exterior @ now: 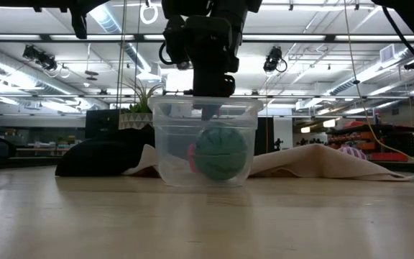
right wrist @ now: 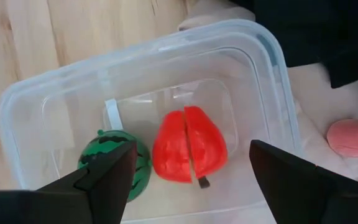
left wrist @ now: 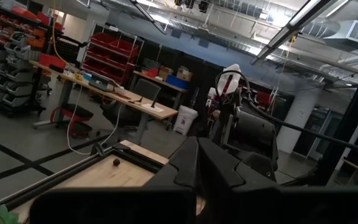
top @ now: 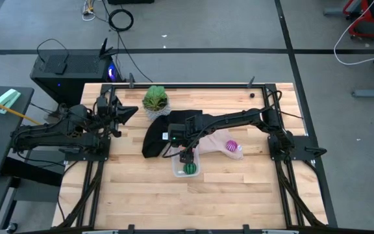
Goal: Pick and placing Produce into tupperware
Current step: Put apricot into the transparent container
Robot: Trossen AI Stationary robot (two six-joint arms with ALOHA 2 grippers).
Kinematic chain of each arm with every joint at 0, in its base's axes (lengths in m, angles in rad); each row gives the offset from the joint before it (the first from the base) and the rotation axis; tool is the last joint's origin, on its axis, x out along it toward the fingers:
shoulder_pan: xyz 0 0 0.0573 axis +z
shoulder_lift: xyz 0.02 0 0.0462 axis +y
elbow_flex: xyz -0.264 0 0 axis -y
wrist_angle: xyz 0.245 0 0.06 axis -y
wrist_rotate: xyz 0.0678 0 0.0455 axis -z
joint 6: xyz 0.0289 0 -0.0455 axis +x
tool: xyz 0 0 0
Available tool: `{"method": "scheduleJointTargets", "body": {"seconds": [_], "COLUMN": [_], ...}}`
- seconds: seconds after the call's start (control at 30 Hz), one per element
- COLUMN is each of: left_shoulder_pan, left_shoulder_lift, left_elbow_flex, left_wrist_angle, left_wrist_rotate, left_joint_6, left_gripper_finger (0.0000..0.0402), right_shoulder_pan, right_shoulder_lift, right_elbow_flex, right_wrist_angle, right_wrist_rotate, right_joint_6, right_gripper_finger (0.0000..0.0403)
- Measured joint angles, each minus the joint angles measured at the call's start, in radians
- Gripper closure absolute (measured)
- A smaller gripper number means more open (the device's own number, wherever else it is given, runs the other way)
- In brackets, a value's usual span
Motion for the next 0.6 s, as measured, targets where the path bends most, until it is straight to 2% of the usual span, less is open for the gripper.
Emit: {"method": "scheduleJointTargets", "body": {"seconds": [0.23,0.43,0.6], "left_shoulder_pan": [0.000,0.000,0.000], "left_shoulder_lift": [0.000,0.000,0.000], "left_elbow_flex": [0.000,0.000,0.000], "left_wrist_angle": [0.000,0.000,0.000], "left_wrist_rotate": [0.000,0.000,0.000], "left_joint_6": [0.000,0.001,0.001], "left_gripper_finger": [0.0376,0.0389,0.0392], "right_shoulder_pan": [-0.025,-0.092,-0.177], "right_shoulder_lift": [0.000,-0.001,0.000], "right_elbow_flex": [0.076,0.173,0.174], "right_wrist_angle": [-0.049,-0.132,-0.150], "right_wrist_rotate": [0.010,0.103,0.187], "right_joint_6": [0.003,0.029,0.128], "right_gripper_finger": [0.0087,0.0090,0.0090]}}
